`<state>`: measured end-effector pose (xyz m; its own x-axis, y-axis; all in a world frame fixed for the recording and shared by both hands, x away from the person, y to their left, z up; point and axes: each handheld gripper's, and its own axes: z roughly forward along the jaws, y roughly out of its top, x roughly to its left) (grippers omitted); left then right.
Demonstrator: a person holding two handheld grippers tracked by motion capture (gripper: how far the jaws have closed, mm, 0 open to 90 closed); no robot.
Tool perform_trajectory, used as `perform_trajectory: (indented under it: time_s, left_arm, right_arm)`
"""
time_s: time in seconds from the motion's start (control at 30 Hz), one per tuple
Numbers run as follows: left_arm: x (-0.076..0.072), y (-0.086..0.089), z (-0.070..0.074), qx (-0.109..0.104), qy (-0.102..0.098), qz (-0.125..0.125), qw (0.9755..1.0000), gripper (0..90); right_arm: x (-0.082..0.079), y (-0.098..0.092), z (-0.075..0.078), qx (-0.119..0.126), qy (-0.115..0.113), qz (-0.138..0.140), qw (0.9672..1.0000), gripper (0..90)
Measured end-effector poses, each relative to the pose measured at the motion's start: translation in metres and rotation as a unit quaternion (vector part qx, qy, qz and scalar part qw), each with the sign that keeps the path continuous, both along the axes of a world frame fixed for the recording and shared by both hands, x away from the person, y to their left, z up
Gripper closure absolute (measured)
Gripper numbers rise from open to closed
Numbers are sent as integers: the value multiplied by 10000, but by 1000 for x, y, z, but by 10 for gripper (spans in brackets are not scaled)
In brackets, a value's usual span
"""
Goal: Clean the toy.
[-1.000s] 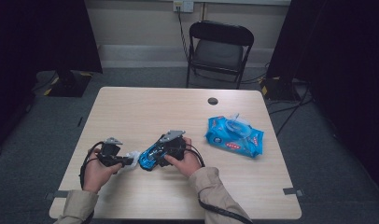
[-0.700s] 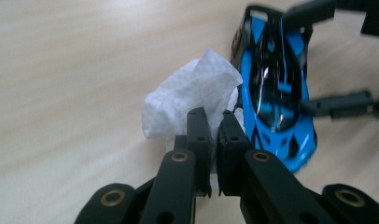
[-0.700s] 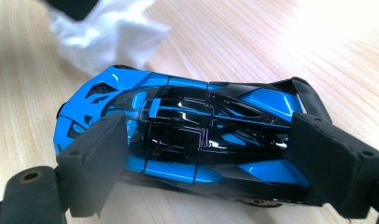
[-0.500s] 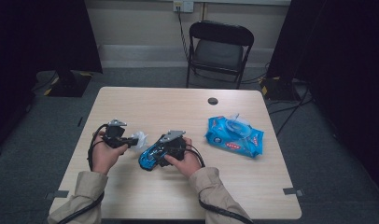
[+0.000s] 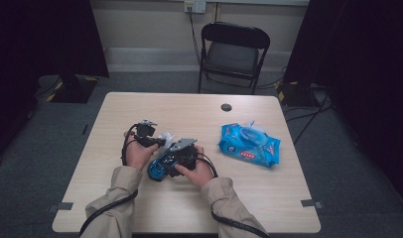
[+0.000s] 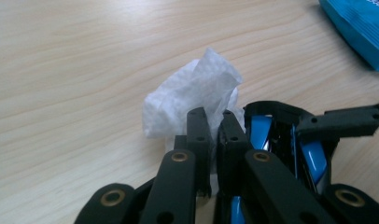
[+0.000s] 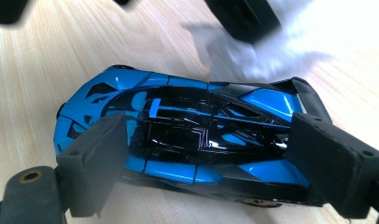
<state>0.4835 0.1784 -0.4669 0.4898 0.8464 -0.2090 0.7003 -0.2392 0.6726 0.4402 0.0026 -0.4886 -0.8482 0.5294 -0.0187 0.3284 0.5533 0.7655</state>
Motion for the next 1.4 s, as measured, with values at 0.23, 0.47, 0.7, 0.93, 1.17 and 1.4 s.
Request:
perform_trajectory:
  time_s: [0.23,0.47,0.7,0.93,1.17,1.4]
  left_arm:
    - [4,-7,-10,-36,133,46,9999,859]
    - [2,-4,-13,-8,205,31,9998,860]
    - [-7,6,-12,29,301,-85,9995,861]
    - [-18,17,-11,24,405,-119,9991,862]
    - [-31,32,-11,-11,458,-153,9988,862]
    - [-40,42,-9,28,514,-183,9985,862]
  right_arm:
    - [1,0,0,-1,-14,1,10000,122]
    - [1,0,0,1,-9,1,10000,122]
    - [1,-1,0,9,-8,8,10000,122]
    - [1,-1,0,4,-8,2,10000,122]
    - [1,0,0,-8,-7,-3,10000,122]
    - [1,0,1,-36,10,-23,10000,123]
